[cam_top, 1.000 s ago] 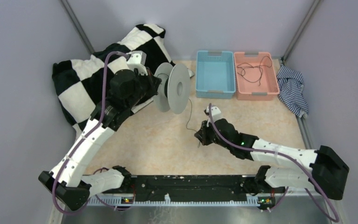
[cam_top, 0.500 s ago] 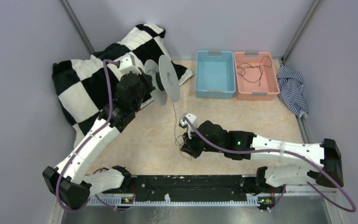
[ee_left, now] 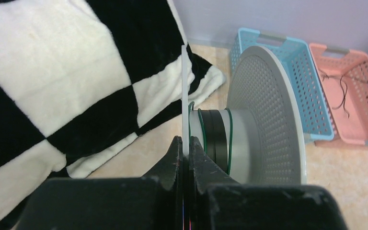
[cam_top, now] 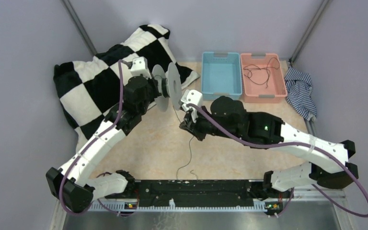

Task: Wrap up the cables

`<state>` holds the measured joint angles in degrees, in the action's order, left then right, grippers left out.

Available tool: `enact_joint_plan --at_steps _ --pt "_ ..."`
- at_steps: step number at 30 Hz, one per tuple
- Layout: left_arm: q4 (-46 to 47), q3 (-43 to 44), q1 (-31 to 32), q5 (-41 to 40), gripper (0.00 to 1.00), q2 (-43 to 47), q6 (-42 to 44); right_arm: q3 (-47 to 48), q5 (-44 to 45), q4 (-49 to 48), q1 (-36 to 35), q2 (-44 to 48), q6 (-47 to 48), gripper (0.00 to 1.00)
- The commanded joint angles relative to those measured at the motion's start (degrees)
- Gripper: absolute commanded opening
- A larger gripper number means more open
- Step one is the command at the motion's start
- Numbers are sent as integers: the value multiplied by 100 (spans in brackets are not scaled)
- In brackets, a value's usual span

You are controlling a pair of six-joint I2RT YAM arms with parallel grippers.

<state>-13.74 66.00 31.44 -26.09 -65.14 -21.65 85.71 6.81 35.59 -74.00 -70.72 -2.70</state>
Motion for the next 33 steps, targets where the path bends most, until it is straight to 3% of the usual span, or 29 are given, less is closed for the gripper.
enact_joint_plan --at_steps 1,8,16,29,33 --pt "393 172 -27 570 0 59 619 863 236 330 111 -403 1261 0" --pt "29 213 -25 1834 0 119 1098 1312 -422 -321 1354 -712 1834 0" --pt "-235 292 -15 3029 0 163 1507 1333 -651 -558 1903 -998 1920 0" --pt "-729 526 -32 4355 0 584 1834 -196 -1101 -1244 3266 -574 1200 0" --pt "-755 703 -33 4317 0 683 1690 -891 -1247 -1529 3513 -303 929 0"
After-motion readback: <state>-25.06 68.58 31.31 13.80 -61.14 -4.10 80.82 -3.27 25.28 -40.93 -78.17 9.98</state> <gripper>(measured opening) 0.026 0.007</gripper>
